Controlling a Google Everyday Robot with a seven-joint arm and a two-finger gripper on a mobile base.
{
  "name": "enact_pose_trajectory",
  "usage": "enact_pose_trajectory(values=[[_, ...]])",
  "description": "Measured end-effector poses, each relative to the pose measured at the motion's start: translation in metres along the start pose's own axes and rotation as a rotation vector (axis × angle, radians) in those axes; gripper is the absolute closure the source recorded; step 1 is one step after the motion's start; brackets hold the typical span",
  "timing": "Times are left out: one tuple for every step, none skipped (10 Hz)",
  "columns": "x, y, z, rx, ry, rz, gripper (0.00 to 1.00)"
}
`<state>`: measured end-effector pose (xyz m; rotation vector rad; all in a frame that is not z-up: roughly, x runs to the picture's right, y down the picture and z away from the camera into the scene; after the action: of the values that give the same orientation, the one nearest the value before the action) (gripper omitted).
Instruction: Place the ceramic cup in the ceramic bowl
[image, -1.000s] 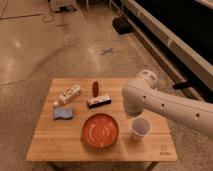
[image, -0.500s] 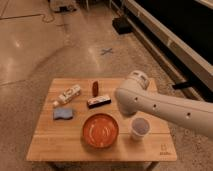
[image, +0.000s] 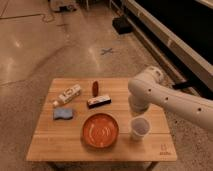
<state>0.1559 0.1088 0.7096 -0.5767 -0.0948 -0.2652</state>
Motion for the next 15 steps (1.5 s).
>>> enact_pose_trajectory(values=[[0.011, 0.002, 0.0, -0.013, -0.004, 0.017, 0.23], [0.02, 0.005, 0.002, -0.025, -0.008, 0.039, 0.2], [0.028, 0.009, 0.006, -0.041, -0.017, 0.06, 0.2], [0.03, 0.01, 0.009, -0.046, -0.022, 0.067, 0.2], [0.03, 0.013, 0.015, -0.056, -0.03, 0.076, 0.2], [0.031, 0.017, 0.024, -0.07, -0.038, 0.088, 0.2], [0.031, 0.02, 0.03, -0.076, -0.047, 0.097, 0.2], [0.031, 0.022, 0.037, -0.082, -0.056, 0.108, 0.2], [0.029, 0.024, 0.046, -0.088, -0.068, 0.118, 0.2], [0.028, 0.025, 0.053, -0.091, -0.075, 0.124, 0.2], [0.027, 0.024, 0.059, -0.092, -0.084, 0.134, 0.2], [0.024, 0.024, 0.066, -0.098, -0.091, 0.138, 0.2], [0.02, 0.02, 0.07, -0.1, -0.094, 0.136, 0.2], [0.019, 0.018, 0.074, -0.104, -0.095, 0.138, 0.2], [0.018, 0.017, 0.078, -0.107, -0.095, 0.14, 0.2]])
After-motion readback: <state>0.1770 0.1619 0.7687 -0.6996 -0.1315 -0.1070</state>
